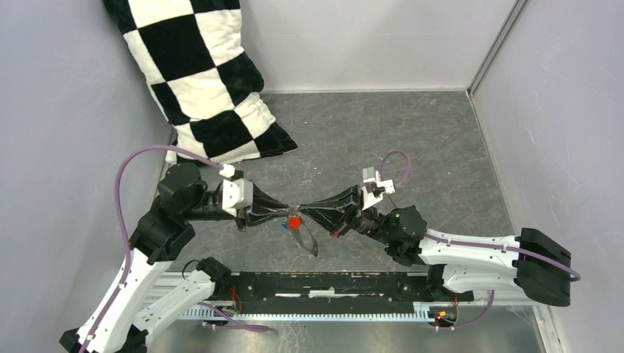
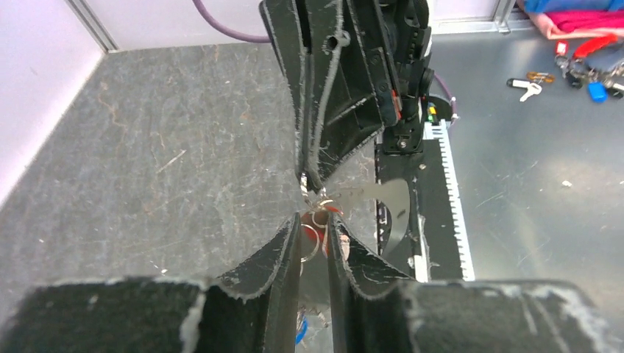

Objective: Put the keys on the keyring

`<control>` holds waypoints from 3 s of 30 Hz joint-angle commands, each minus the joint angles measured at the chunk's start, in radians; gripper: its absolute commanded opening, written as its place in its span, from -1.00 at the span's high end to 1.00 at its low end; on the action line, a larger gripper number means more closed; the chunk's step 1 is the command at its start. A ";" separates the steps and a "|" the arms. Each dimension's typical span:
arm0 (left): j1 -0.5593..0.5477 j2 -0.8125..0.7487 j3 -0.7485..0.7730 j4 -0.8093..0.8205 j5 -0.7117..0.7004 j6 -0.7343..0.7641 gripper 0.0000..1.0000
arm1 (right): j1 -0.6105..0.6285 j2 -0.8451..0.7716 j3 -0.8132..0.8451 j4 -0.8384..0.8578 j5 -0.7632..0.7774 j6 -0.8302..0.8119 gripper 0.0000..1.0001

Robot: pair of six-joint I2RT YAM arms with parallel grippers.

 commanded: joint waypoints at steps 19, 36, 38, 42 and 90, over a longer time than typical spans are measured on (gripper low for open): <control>-0.002 0.091 0.039 -0.092 0.068 -0.081 0.66 | 0.039 -0.001 0.092 -0.046 -0.007 -0.176 0.99; -0.001 0.127 0.082 -0.139 -0.016 0.110 0.95 | 0.040 -0.149 0.152 -0.473 0.072 -0.289 -0.17; -0.003 0.128 0.074 -0.139 -0.044 0.148 0.96 | 0.039 -0.192 0.150 -0.549 0.125 -0.314 -0.45; -0.002 0.147 0.079 -0.139 -0.099 0.190 0.96 | 0.039 -0.240 0.149 -0.674 0.166 -0.335 -0.66; -0.002 0.168 -0.005 -0.010 -0.160 0.037 0.95 | 0.095 -0.159 0.163 -0.698 0.310 -0.496 0.99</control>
